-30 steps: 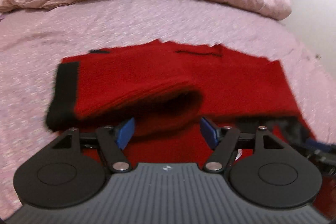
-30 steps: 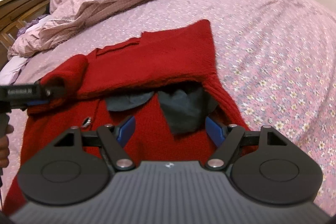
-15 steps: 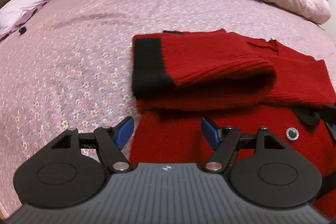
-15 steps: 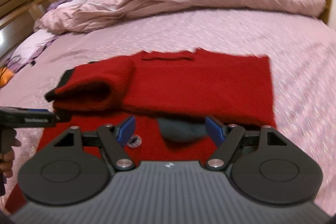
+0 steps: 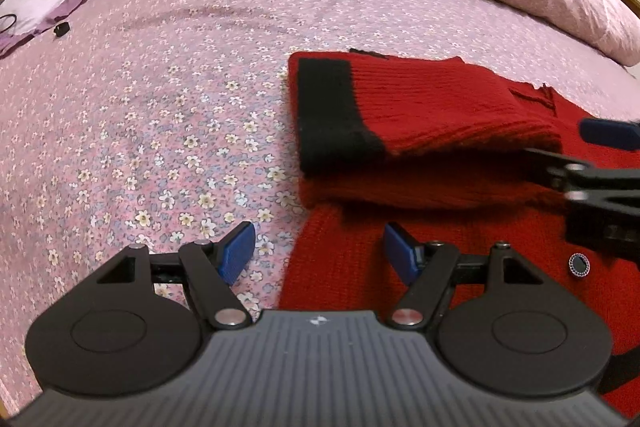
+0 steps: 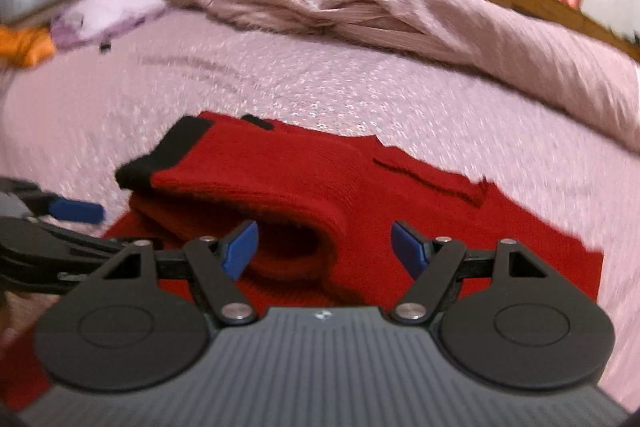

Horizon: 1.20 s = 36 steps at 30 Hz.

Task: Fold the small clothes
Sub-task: 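Move the right tool to the folded sleeve and close on it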

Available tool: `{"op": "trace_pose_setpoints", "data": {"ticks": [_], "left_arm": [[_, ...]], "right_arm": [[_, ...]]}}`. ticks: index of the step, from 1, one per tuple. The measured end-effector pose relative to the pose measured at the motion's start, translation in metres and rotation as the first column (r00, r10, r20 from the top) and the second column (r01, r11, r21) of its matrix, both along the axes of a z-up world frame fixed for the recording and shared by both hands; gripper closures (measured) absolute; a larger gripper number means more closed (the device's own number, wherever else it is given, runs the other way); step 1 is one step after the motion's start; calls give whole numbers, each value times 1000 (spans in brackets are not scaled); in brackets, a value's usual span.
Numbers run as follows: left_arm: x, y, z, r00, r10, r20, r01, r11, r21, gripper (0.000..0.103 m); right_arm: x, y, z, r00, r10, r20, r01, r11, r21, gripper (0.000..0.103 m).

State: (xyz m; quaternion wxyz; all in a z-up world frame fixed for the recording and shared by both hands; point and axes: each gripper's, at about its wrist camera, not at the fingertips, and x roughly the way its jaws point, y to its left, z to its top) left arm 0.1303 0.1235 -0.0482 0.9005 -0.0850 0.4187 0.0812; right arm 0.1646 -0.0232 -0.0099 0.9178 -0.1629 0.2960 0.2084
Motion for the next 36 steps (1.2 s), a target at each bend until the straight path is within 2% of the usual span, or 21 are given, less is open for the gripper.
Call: {"op": "trace_pose_setpoints", "data": {"ticks": [3,8,11,14,16,19,23,27,33,36], "left_arm": [[1,2,-2,1000,3,-1,-3,1000,-4,28],[3,3,-4,1000,6,-1,-6,1000,-5,27],[3,2,-4,1000,9,3,-9,1000,0,27],[3,1,-5,1000,10,4,-10,1000,5,27],[3,1,-5,1000,14,4,-14,1000,5,27],[5,1,-5,1000,21,7,-21,1000,13,27],[8,2,-6,999,31,14,-32,999,30,27],[10,4,-6,999,45,18,-45,998,36,28],[13,3,-9,998,52,24,-53,997,53,27],[14,2,-10,998,54,25,-56,997,62,26]], "right_arm": [[8,16,-7,1000,25,15,-24,997,-71,28],[11,34,-15,997,58,57,-50,990,-129,28],[10,40,-17,993,67,100,-55,992,-116,28],[7,39,-14,988,65,142,-57,997,-59,30],[8,35,-9,990,77,121,-78,997,3,74],[13,23,-2,996,37,80,-43,996,76,88],[12,-3,16,991,-67,119,49,987,152,89],[11,-42,28,973,-210,91,178,945,275,90],[19,-100,1,932,-355,-72,356,858,372,90],[19,-118,-18,913,-382,-145,407,826,389,89]]}}
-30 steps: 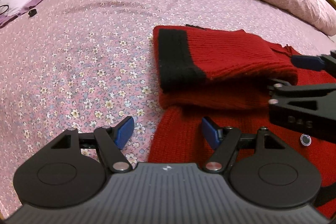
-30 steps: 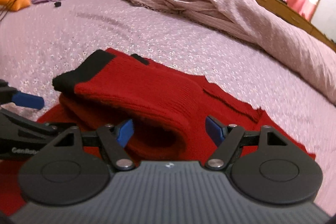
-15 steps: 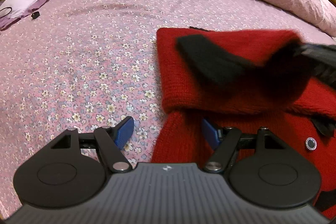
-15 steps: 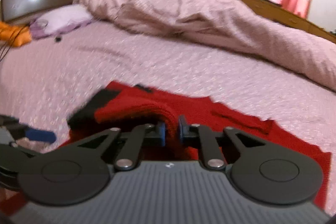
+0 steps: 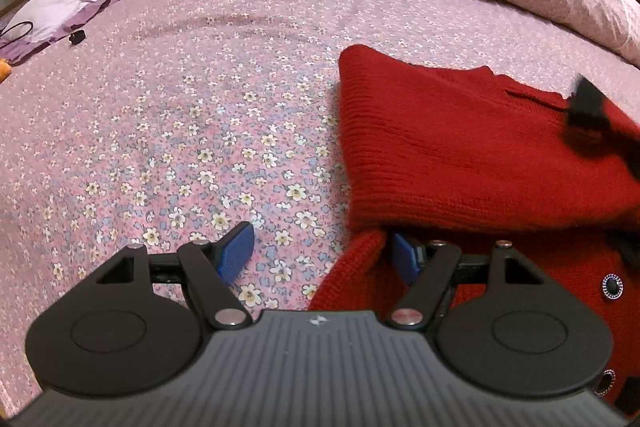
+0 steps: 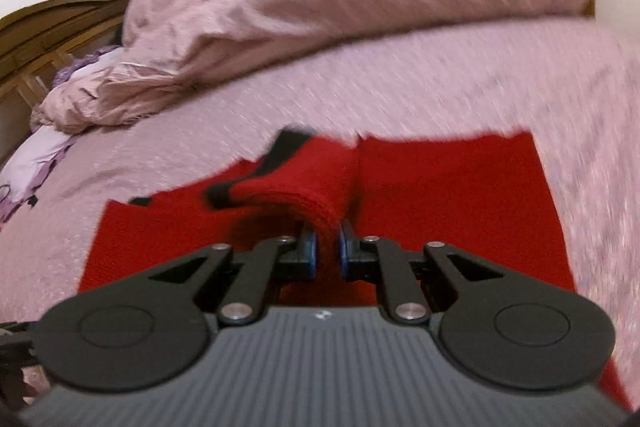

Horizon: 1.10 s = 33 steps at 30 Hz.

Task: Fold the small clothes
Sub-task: 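Move the right tool to the folded sleeve and close on it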

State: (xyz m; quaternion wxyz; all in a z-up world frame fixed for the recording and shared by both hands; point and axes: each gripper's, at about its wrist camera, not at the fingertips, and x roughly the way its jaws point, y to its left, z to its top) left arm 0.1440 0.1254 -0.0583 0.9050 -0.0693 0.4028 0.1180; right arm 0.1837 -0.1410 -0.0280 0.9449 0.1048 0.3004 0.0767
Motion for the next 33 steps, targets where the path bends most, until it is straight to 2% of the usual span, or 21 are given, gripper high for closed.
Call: {"op": "trace_pose_setpoints", "data": {"ticks": [4,9,12,15,21,23,25,27,31,33], "left_arm": [[1,0,0,1000,6,-1,-6,1000,-2,26],[1,2,-1,1000,4,1,-4,1000,-2,26],[1,2,-1,1000,4,2,-4,1000,-3,26],[2,2,-1,1000,3,2,-3,1000,-2,26],[1,2,-1,1000,5,-1,-5,1000,-2,26],[1,2,0,1000,8,-3,-8,1000,-2,26],[2,2,1,1000,11,-6,-11,1000,1,26],[2,1,1,1000,12,-8,-12,1000,7,26],[2,-2,3,1000,15,-6,-15,1000,20,26],[2,-3,5,1000,16,-3,-16,1000,26,26]], "right_arm": [[-4,-13,-18,998,-26,-57,30,998,56,85],[-17,-28,-19,996,-81,-31,83,994,73,71],[-25,-44,-17,992,-126,-23,127,988,89,71],[-30,-58,-14,981,-191,-20,192,980,55,67],[-38,-88,-7,976,-216,-6,216,974,65,65],[-39,-95,0,976,-219,9,218,973,71,62],[-38,-101,9,977,-208,39,204,976,78,48],[-30,-103,14,982,-180,60,177,983,55,40],[-5,-103,11,991,-120,62,120,993,2,40],[11,-101,4,997,-75,33,75,997,2,40]]}}
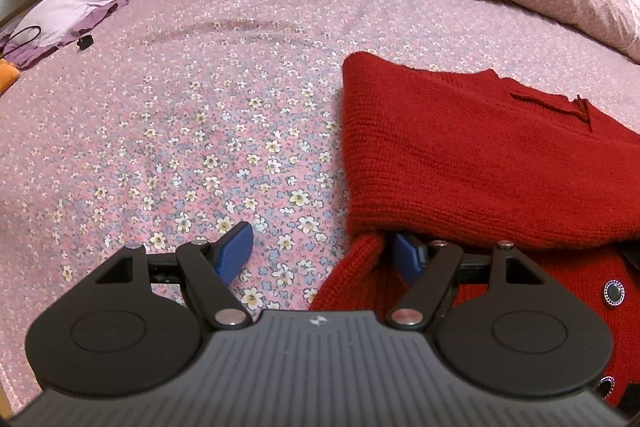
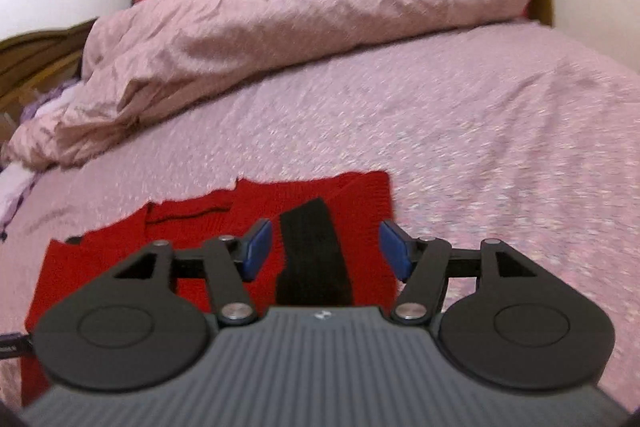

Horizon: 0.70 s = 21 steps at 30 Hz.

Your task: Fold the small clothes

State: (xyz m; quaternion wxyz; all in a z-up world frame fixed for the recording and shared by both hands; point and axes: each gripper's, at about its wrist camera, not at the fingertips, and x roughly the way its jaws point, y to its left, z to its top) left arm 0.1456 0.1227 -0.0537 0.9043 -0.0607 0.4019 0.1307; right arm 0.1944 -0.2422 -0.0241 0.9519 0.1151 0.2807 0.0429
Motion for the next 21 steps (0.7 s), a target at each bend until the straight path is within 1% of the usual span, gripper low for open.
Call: {"op": "trace_pose_setpoints", "data": {"ticks": [2,3,6,8,9,11,12,13,15,18,21], "left_arm": [[0,-1,2,1000,0,1,0,1000,5,26],[0,-1,2,1000,-1,3,0,1000,7,26],[1,-3,4,1000,-3,9,3,1000,16,26],[1,-5,6,1000,-14,19,13,999,37,26],[1,-7,6,1000,-19,22,18,998,52,26],[3,-10,5,999,-24,21,22,997,75,26],[4,-10,4,1000,-23,19,21,997,79,26],[4,-11,3,1000,-22,17,20,997,79,26],[6,-11,2,1000,-23,16,22,997,80,26],[9,-12,-1,1000,-26,14,25,996,86,26],[13,-14,-2,999,-42,19,41,997,72,26]], "right_arm": [[9,4,-6,999,40,-15,-40,999,-5,41],[14,7,-11,998,55,-23,-55,998,-25,42],[24,16,-23,997,48,-56,-53,994,-91,43],[25,19,-29,997,38,-62,-43,994,-96,42],[24,20,-30,998,35,-57,-41,994,-98,43],[19,24,-28,998,48,-47,-53,991,-121,60],[16,25,-26,998,51,-34,-55,990,-127,81],[15,24,-24,998,56,-27,-59,991,-118,89],[10,17,-17,999,54,7,-53,997,-62,90],[1,13,1,995,37,94,-31,998,-59,90],[-1,10,13,987,-15,157,27,997,-74,90]]}}
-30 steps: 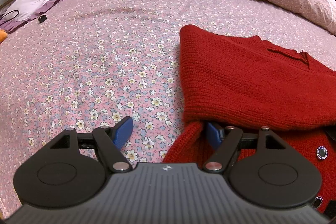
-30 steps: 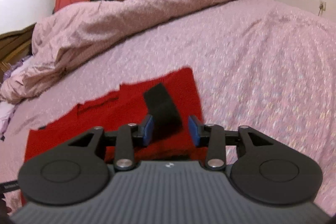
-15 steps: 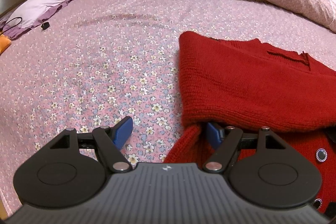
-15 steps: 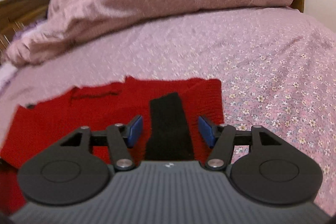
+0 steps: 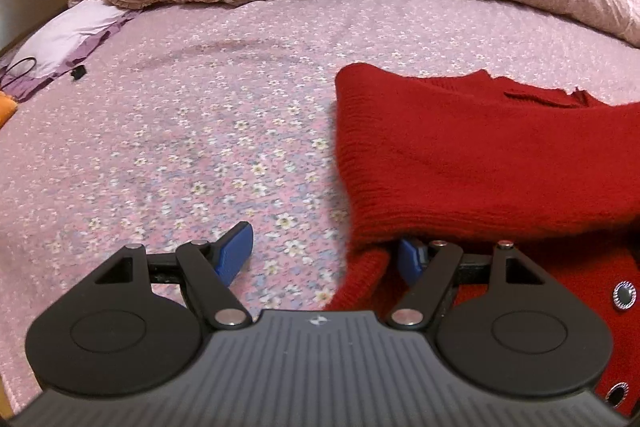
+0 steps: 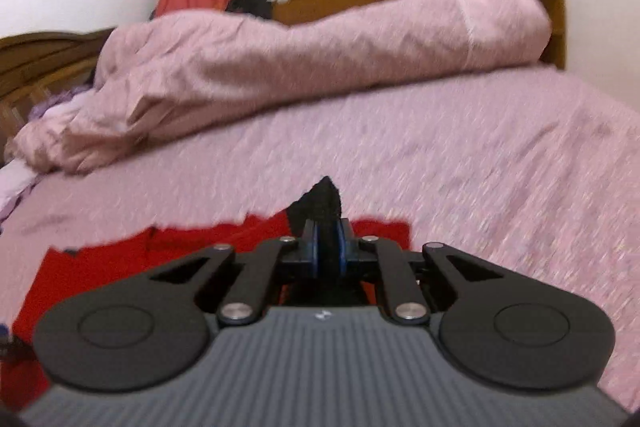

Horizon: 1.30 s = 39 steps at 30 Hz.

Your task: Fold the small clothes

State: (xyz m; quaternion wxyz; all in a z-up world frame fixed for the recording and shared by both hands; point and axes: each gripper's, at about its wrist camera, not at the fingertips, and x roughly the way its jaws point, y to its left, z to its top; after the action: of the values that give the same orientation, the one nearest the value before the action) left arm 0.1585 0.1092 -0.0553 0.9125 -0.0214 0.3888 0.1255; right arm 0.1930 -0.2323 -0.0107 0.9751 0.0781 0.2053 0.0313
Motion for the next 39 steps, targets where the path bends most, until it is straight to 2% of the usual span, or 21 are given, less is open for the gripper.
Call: {"op": "trace_pose_setpoints", "data": {"ticks": [2,4,7,10,13,17,21,24,28,33,39], "left_arm": [[3,-3,-1,1000,-11,3,11,1000,11,26],[7,-5,-3,1000,-16,-2,16,1000,26,26],[8,-2,-4,1000,-17,-6,18,1000,8,26],[5,-1,1,999,-35,-20,35,999,2,26],[-4,0,11,998,-62,-21,62,998,-27,26],[-19,-2,33,995,-95,19,96,993,-62,26],[-21,-10,52,988,-131,79,136,989,-57,25],[-14,-18,58,979,-172,110,180,981,-72,26],[5,-31,46,972,-206,113,214,975,-60,26],[31,-35,16,975,-215,49,217,975,-47,26],[36,-35,3,970,-238,42,239,971,-18,25]], "right_arm": [[6,-1,-1,1000,-22,-1,22,999,-29,90],[15,-4,-10,998,-36,-51,34,999,-26,90],[28,-8,-34,987,-66,-147,64,998,-21,90],[27,-10,-47,987,-74,-144,73,997,-17,87],[28,-9,-40,985,-73,-157,71,997,-19,83],[20,-15,-27,983,-79,-163,79,997,-10,82],[0,-19,-12,988,-78,-131,79,997,-2,82],[-16,-14,-2,994,-32,-100,32,999,-7,81],[-20,-4,-7,993,30,-114,-32,999,-18,78],[-11,-3,-35,983,17,-183,-20,1000,-11,78],[-11,-9,-50,990,27,-142,-23,999,27,78]]}}
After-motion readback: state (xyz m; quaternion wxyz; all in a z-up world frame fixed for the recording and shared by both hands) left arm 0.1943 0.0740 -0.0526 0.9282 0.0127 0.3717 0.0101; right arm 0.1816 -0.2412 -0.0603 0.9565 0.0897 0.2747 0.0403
